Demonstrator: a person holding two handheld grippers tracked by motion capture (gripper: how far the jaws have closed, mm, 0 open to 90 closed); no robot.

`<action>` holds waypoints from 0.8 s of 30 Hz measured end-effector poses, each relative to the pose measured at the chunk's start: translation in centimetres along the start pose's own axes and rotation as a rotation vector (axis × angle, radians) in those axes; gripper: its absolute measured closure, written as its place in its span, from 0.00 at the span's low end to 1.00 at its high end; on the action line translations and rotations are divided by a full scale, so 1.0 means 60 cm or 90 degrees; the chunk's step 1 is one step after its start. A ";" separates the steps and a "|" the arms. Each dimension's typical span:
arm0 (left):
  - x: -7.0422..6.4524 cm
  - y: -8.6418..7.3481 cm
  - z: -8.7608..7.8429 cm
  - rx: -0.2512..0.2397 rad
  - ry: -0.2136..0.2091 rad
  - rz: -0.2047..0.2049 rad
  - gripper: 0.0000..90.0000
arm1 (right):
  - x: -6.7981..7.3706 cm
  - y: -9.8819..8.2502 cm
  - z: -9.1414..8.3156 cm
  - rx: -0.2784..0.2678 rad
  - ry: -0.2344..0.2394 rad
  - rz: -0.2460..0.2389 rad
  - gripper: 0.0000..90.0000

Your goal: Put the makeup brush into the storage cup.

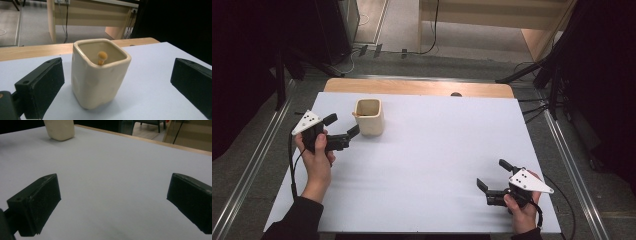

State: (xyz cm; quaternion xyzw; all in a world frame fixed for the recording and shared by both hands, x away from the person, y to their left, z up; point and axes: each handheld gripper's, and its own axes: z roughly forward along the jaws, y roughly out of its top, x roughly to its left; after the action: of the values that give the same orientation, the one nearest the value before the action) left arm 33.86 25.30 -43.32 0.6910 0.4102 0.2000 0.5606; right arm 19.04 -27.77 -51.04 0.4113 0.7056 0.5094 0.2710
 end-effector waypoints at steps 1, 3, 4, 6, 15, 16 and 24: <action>-0.001 -0.003 -0.003 0.000 -0.001 0.001 0.00 | 0.000 0.000 0.000 0.000 0.000 0.000 0.00; -0.002 -0.009 -0.008 0.000 -0.004 0.004 0.00 | 0.000 0.000 0.000 0.001 0.000 0.001 0.00; -0.003 -0.012 -0.011 0.001 -0.004 0.003 0.00 | 0.000 0.000 0.000 0.000 0.000 0.001 0.00; -0.006 -0.018 -0.016 0.001 -0.005 0.004 0.00 | 0.000 0.000 0.000 0.000 0.001 0.001 0.00; -0.018 -0.044 -0.036 0.006 -0.013 0.003 0.00 | 0.001 0.000 0.001 0.001 0.001 -0.001 0.00; -0.020 -0.047 -0.037 0.008 -0.013 0.003 0.00 | 0.001 0.000 0.001 0.001 0.001 -0.001 0.00; -0.034 -0.070 -0.048 0.018 -0.014 0.012 0.00 | 0.002 0.000 0.001 0.001 0.002 -0.001 0.00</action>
State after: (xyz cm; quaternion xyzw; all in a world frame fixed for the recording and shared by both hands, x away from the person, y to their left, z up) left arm 29.12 25.63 -46.03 0.7050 0.4004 0.1922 0.5530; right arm 19.05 -27.63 -51.05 0.4103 0.7066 0.5093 0.2703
